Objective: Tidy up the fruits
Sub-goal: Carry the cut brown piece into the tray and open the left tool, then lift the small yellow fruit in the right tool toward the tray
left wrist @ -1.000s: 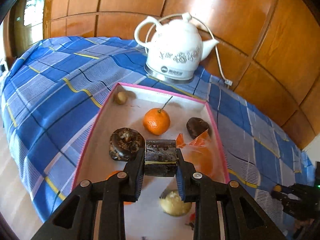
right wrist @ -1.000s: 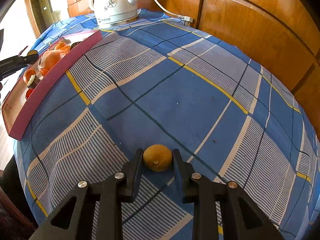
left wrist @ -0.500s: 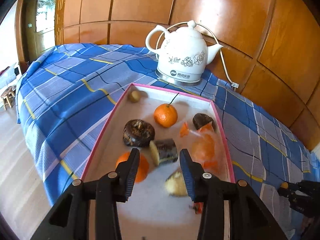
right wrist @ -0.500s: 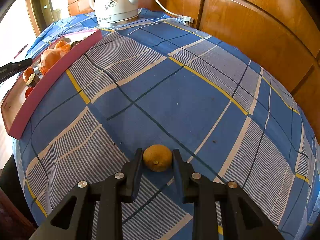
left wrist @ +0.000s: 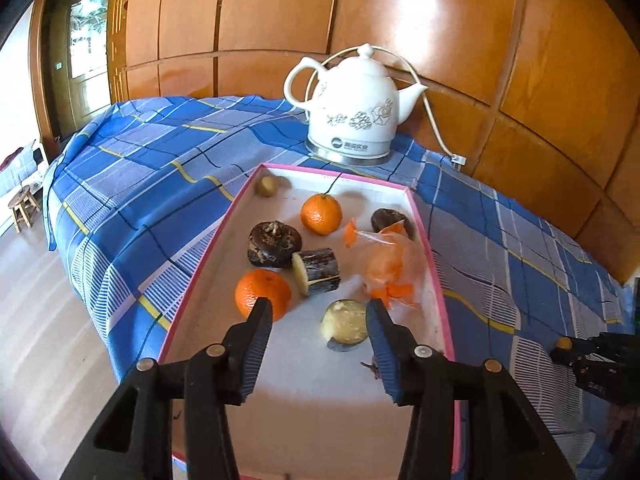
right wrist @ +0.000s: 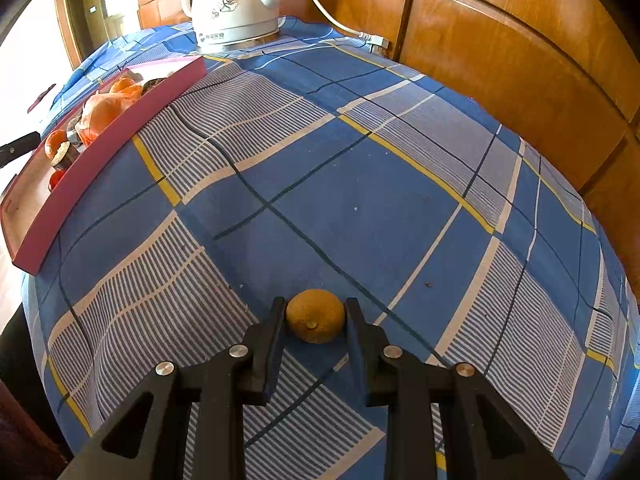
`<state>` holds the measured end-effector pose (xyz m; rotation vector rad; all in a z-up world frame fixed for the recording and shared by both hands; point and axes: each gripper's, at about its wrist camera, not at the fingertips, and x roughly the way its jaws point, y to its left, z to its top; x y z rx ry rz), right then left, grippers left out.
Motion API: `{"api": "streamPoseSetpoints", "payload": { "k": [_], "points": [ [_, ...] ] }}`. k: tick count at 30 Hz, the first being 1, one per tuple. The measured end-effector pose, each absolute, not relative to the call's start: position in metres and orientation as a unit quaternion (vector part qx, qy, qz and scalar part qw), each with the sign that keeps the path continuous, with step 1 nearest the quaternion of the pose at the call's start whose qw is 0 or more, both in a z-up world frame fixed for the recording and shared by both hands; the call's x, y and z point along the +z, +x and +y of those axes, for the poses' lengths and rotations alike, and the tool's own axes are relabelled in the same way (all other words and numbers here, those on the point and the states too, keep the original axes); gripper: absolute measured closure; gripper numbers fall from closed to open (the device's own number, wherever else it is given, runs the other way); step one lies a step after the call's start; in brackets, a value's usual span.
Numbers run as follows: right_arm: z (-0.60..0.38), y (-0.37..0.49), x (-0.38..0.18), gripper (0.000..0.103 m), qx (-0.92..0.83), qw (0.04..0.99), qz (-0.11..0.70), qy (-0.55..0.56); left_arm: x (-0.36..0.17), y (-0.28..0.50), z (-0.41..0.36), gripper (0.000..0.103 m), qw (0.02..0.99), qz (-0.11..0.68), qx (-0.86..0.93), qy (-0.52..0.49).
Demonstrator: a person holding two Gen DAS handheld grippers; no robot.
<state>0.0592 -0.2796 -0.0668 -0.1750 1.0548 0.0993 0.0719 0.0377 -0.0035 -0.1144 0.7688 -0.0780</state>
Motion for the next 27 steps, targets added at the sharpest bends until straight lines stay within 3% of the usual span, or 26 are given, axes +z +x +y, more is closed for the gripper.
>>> {"api": "streamPoseSetpoints", "payload": {
  "k": [27],
  "points": [
    [-0.2767,0.0575,-0.0649,0.075,0.043,0.861,0.498,-0.090,-0.0015,0.0631,0.0372,0.052,0.924,0.377,-0.045,-0.047]
  ]
}}
